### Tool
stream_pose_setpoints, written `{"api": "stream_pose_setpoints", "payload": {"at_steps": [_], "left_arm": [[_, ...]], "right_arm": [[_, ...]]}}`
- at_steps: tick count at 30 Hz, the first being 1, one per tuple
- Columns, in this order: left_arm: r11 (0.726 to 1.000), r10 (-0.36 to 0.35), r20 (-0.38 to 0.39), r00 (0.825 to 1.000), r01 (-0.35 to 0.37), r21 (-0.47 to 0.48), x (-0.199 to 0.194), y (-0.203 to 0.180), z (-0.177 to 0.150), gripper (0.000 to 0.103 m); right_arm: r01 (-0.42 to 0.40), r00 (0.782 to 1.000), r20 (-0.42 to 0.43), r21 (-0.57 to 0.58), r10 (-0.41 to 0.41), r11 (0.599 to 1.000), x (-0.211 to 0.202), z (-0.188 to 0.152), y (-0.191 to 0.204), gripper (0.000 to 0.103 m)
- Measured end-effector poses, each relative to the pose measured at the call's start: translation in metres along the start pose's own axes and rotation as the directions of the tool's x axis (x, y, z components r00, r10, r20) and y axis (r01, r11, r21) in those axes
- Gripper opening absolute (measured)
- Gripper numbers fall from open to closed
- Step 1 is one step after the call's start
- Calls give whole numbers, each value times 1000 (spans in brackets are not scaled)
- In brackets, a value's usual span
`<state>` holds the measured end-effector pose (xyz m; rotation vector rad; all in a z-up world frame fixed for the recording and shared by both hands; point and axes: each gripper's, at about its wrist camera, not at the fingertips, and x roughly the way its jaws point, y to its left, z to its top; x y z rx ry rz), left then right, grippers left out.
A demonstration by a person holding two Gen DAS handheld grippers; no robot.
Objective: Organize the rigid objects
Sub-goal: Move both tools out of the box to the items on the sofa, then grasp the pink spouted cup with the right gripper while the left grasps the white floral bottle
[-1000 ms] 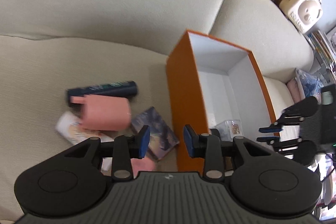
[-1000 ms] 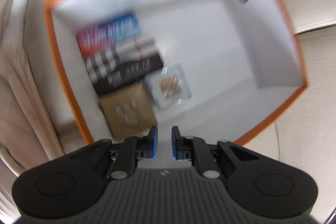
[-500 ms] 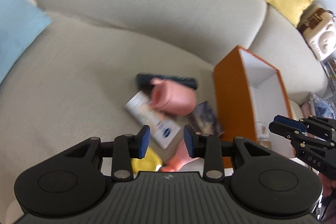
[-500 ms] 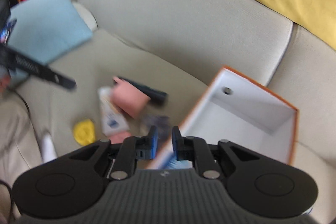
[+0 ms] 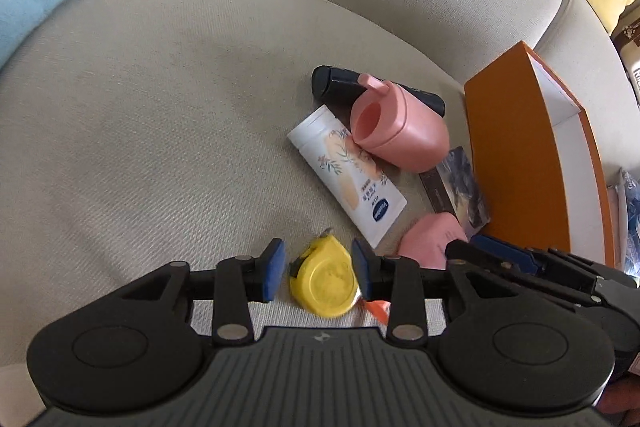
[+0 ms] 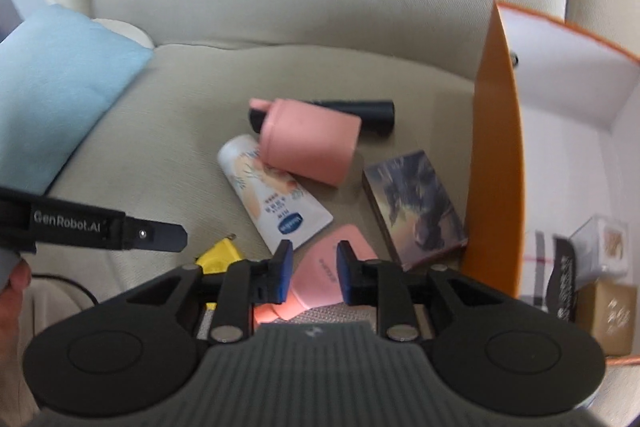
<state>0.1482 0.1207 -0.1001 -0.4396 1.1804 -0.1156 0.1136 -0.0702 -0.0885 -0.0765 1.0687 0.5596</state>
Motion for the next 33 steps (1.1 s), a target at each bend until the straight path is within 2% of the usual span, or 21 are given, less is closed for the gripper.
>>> {"api": "stream_pose_setpoints", "payload": {"at_steps": [1, 6, 8, 12, 14, 16, 17, 22, 26, 30, 33], "left_arm": [[1000, -7, 4, 1000, 7, -5, 3, 0, 1, 46], [1000, -6, 24, 1000, 6, -22, 16, 0, 14, 52], [1000, 5, 30, 1000, -4, -26, 22, 0, 23, 57], [998, 22, 18, 1000, -21, -55, 40, 2, 40, 58], [996, 21, 16, 1000, -19, -82, 46, 5, 47, 57], [995, 16, 13, 1000, -15, -95, 53, 8, 52, 58], [995, 6, 7, 1000, -5, -103, 57, 11, 54, 62], [991, -29, 20, 999, 32, -128, 64, 15, 60, 63], [989, -46, 44, 998, 52, -137, 67, 15, 60, 61], [989, -46, 67, 997, 55, -137, 69, 11, 59, 54], [989, -40, 85, 996, 51, -135, 66, 11, 56, 53]], "right_arm": [[3, 1000, -2, 3, -3, 1000, 2, 0, 0, 36], [17, 1000, 23, 4, -17, 1000, 12, 3, -9, 37], [10, 1000, 23, -38, -9, 999, 17, 13, -8, 42], [37, 999, 42, -202, -30, 979, 28, 38, 4, 61], [57, 998, 48, -318, -44, 947, 35, 48, 14, 68], [69, 998, 40, -431, -57, 900, 43, 55, 22, 69], [75, 997, 41, -474, -64, 877, 47, 57, 25, 69], [33, 999, -3, -636, -45, 771, 68, 63, 34, 69], [8, 999, -18, -719, -30, 695, 81, 64, 42, 69], [8, 999, -17, -756, -31, 654, 90, 61, 47, 72], [11, 1000, -11, -750, -29, 661, 89, 61, 43, 71]]}}
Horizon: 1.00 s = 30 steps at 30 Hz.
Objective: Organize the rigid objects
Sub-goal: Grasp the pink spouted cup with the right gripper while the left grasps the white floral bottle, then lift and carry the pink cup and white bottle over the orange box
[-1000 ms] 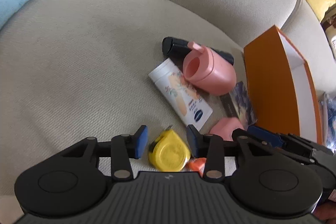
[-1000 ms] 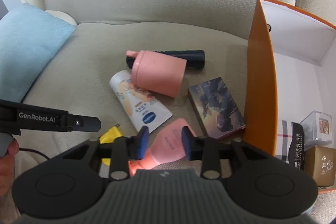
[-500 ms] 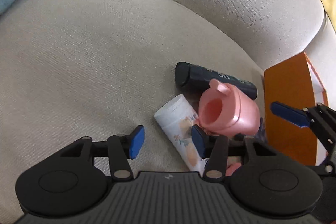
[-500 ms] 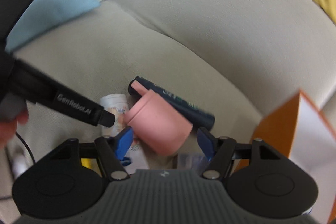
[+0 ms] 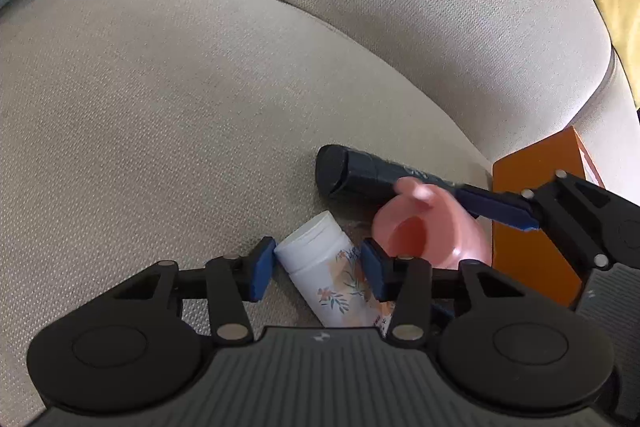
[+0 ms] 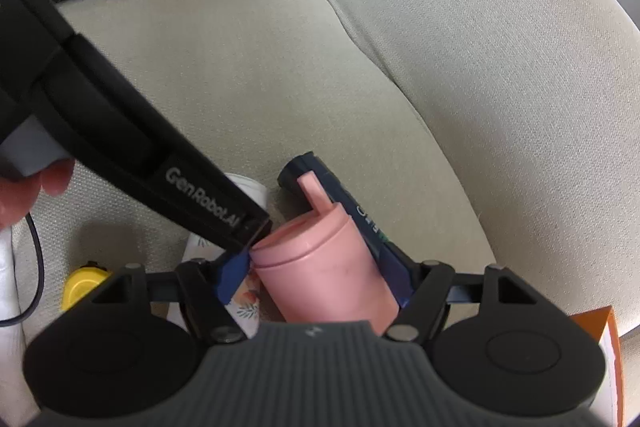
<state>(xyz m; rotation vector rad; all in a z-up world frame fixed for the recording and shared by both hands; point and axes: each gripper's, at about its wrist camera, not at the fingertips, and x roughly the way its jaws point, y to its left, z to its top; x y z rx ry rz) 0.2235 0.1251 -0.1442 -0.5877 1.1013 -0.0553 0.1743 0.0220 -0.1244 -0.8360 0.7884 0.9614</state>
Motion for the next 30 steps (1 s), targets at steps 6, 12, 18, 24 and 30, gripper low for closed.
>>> {"api": "stream_pose_setpoints", "payload": {"at_steps": [6, 12, 18, 24, 30], "left_arm": [[997, -24, 119, 993, 15, 77, -24, -20, -12, 38], [972, -98, 158, 983, 61, 226, -63, -39, -25, 31], [993, -106, 84, 991, 101, 67, -50, -18, -27, 31], [994, -50, 2, 999, 50, -97, -21, 11, -17, 32], [988, -58, -60, 997, 49, -145, -8, 16, -16, 42]], "right_arm": [[-43, 997, 73, 297, 22, 954, -32, -20, -34, 65], [-212, 976, 186, 658, 116, 723, -50, -68, -62, 65], [-206, 978, 174, 675, 118, 708, -41, -88, -57, 63], [-83, 995, 93, 611, 32, 787, -31, -67, -43, 67], [-59, 997, 75, 522, 23, 851, -25, -51, -48, 70]]}}
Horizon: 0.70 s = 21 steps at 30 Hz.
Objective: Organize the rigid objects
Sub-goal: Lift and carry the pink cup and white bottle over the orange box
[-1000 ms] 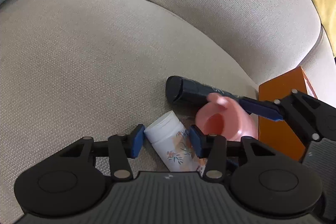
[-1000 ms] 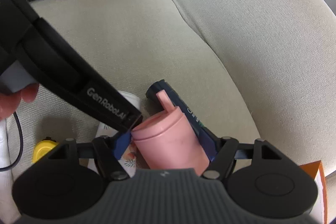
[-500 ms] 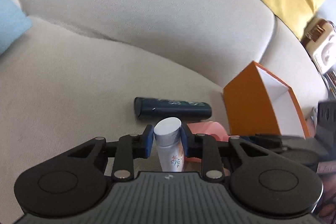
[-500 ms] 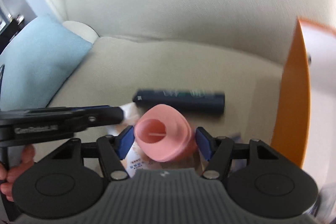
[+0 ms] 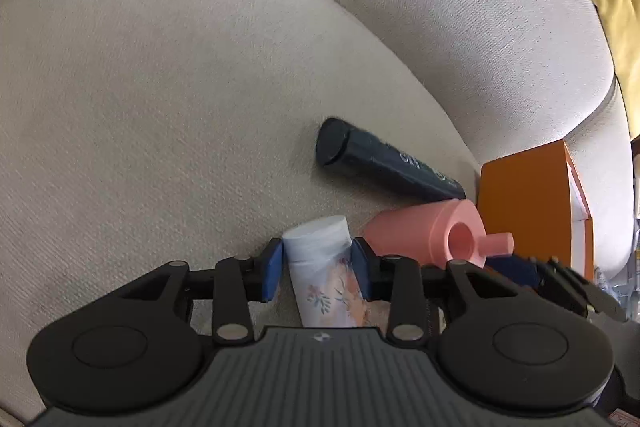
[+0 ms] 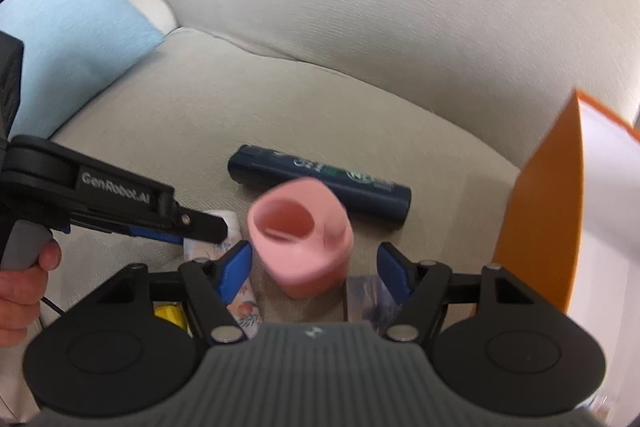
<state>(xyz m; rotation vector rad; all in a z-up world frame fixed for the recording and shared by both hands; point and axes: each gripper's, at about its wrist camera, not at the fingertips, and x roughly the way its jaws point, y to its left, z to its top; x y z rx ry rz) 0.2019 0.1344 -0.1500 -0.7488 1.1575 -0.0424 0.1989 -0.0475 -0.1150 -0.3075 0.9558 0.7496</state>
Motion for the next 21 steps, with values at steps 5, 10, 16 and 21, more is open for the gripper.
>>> {"api": "stream_pose_setpoints", "payload": {"at_steps": [5, 10, 16, 21], "left_arm": [[1000, -16, 0, 1000, 16, -1, 7, 3, -4, 46], [1000, -26, 8, 1000, 26, 12, 7, 2, -6, 41], [997, -27, 60, 998, 23, 75, -12, -8, -12, 40], [988, -27, 130, 991, 7, 153, -40, -29, -15, 40]], "right_arm": [[-18, 1000, 10, -90, 19, 996, 7, 6, 2, 70], [-42, 999, 0, -94, 42, 995, 14, 7, 4, 58], [-57, 998, 18, -49, 58, 997, 5, 3, 3, 57], [-37, 996, 78, -20, 39, 999, -17, 3, 5, 57]]}}
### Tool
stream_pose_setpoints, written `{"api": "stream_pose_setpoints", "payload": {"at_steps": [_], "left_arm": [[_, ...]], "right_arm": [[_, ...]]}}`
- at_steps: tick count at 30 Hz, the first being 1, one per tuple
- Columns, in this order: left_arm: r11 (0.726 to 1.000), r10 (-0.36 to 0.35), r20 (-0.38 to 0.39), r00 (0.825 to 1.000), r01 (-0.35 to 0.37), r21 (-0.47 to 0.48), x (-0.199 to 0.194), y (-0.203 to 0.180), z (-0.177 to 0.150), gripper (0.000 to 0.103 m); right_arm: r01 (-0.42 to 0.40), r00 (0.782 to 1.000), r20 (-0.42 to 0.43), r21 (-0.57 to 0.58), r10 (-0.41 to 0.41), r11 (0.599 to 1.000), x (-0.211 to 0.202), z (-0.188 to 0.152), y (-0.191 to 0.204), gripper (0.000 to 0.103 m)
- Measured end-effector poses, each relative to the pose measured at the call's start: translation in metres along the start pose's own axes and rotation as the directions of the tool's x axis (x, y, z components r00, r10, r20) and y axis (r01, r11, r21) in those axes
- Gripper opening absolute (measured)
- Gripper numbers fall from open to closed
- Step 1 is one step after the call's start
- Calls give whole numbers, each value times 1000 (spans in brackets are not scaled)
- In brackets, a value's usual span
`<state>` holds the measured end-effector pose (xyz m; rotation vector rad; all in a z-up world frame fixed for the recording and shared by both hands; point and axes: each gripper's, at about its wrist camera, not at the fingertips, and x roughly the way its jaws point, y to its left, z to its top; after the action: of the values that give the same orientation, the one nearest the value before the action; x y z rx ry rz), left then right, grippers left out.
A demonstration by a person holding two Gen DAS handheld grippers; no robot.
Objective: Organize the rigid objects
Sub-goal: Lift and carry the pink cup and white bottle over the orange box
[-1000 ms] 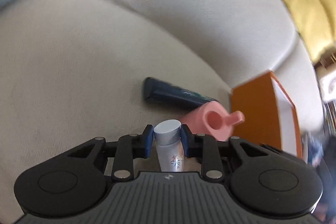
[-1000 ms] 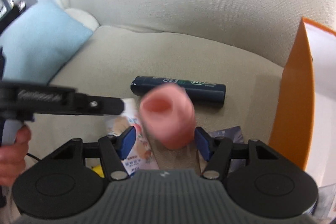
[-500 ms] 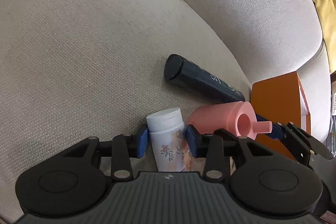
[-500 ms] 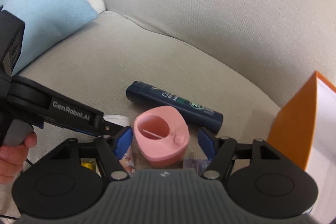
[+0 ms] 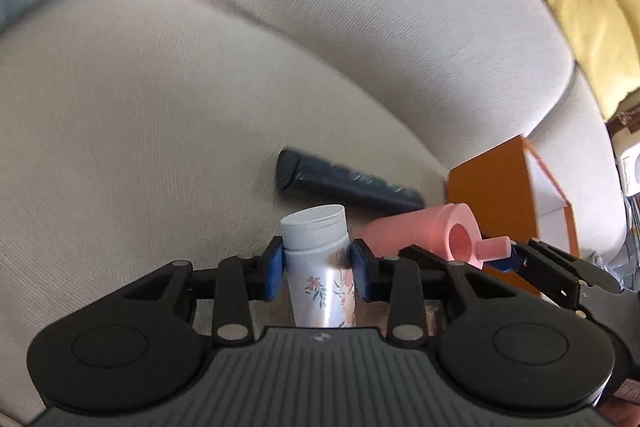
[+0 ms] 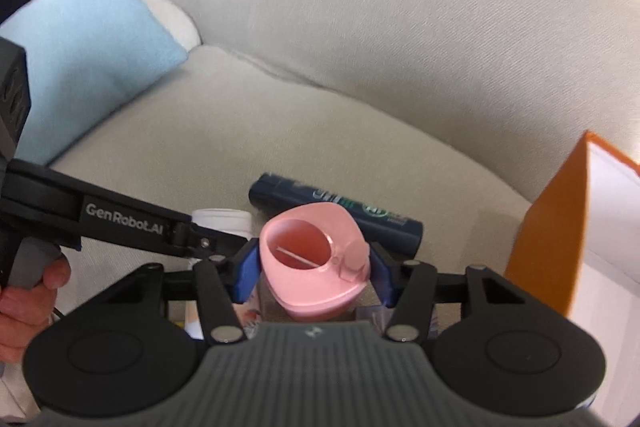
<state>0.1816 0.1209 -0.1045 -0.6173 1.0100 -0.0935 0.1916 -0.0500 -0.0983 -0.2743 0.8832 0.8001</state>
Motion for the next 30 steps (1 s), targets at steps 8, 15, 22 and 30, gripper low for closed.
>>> {"api": "stream_pose_setpoints", "payload": {"at_steps": [8, 15, 22, 30], "left_arm": [[983, -121, 152, 981, 97, 157, -62, -64, 17, 40], [914, -269, 160, 950, 200, 353, -92, -154, 20, 40], [831, -302, 67, 951, 228, 507, -48, -242, 2, 40], [766, -155, 16, 988, 110, 634, 16, -258, -21, 40]], "right_arm": [[-2, 988, 153, 105, -14, 994, -83, 4, -13, 57], [47, 982, 173, 176, -78, 983, -160, 0, -69, 57], [147, 977, 114, 249, -180, 957, -191, -31, -127, 57], [129, 990, 26, 279, -142, 952, -135, -62, -169, 57]]}}
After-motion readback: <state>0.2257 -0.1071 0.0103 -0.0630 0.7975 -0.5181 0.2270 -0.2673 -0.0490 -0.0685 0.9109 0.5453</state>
